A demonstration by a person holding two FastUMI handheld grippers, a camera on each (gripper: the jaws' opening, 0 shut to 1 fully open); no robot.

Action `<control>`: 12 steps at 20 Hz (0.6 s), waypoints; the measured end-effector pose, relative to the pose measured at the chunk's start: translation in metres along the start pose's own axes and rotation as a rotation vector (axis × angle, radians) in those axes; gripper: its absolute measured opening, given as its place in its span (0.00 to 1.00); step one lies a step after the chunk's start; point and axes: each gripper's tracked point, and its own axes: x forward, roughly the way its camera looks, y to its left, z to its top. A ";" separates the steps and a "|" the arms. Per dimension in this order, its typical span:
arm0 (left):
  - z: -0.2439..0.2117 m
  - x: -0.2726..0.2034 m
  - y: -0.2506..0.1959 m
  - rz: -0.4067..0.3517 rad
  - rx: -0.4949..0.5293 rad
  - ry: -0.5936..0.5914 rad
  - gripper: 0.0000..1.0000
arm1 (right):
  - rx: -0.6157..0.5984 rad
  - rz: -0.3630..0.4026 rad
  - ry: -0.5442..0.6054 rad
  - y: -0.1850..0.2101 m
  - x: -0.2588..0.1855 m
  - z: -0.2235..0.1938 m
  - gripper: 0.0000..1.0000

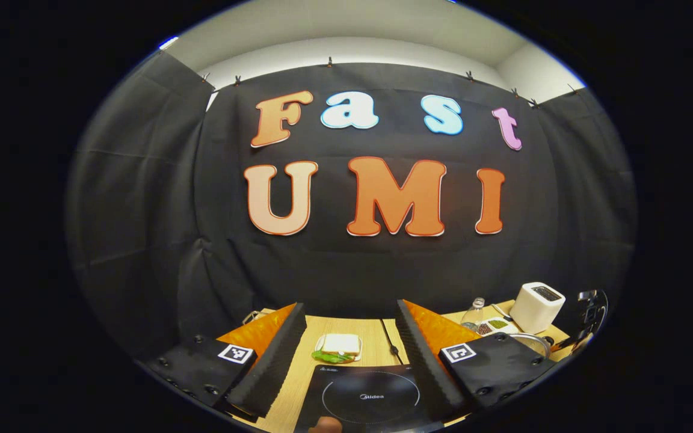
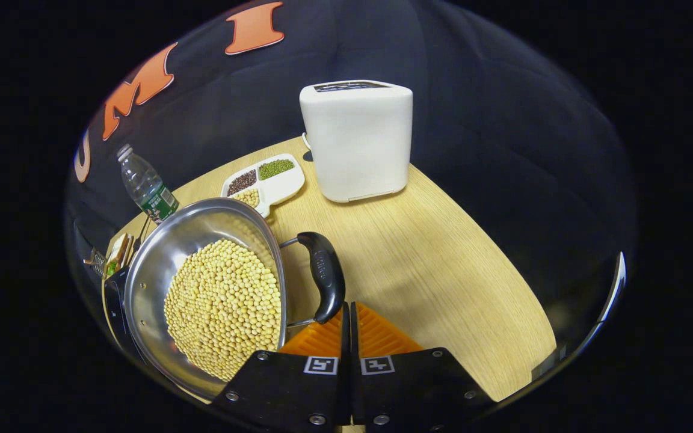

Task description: First push the handle of the pot to place it horizontally, then grasp the pot with both hands and set it on the induction cooktop.

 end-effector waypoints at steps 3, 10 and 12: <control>-0.036 0.009 -0.022 -0.035 -0.012 0.058 0.98 | -0.031 -0.020 -0.009 0.001 0.006 0.008 0.00; -0.120 0.037 -0.067 -0.065 -0.096 0.198 0.97 | -0.064 -0.052 -0.036 -0.009 -0.001 0.019 0.00; -0.146 0.039 -0.081 -0.064 -0.094 0.227 0.98 | -0.060 -0.054 -0.105 -0.015 -0.016 0.038 0.00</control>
